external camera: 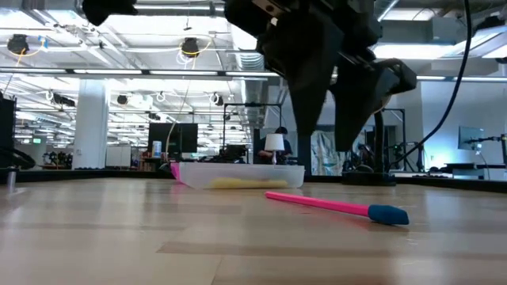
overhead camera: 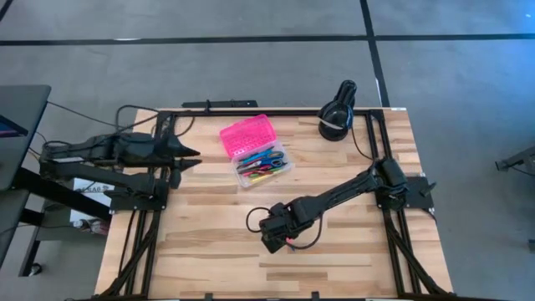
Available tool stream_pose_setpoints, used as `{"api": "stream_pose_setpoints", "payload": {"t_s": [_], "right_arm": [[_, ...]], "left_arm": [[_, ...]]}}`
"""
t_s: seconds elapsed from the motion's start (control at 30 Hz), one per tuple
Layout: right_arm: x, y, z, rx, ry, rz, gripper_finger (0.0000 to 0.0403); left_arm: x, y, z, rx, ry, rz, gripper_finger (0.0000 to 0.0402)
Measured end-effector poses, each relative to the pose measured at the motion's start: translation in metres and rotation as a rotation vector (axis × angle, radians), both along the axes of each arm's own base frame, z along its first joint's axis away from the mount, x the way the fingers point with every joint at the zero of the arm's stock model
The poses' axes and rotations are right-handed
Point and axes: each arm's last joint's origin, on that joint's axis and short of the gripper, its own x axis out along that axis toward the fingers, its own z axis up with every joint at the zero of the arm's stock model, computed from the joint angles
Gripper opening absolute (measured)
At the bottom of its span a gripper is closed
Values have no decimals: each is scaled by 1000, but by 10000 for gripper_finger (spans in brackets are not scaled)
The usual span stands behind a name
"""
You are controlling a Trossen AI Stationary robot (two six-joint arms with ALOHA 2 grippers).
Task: Pick & place school supplies into a supply box
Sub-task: Put the pink pencil into the pink supply box
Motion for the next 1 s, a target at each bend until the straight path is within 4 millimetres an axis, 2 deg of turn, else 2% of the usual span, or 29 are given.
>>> {"api": "stream_pose_setpoints", "payload": {"t_s": [0.27,0.63,1.0], "right_arm": [[-4,0,-1,26,53,-7,186],[1,17,-40,121,149,36,175],[-2,17,-40,74,161,27,162]], "left_arm": [[-8,1,2,1,-21,31,118],[-5,1,0,3,-7,34,118],[-2,1,0,6,1,45,118]]}}
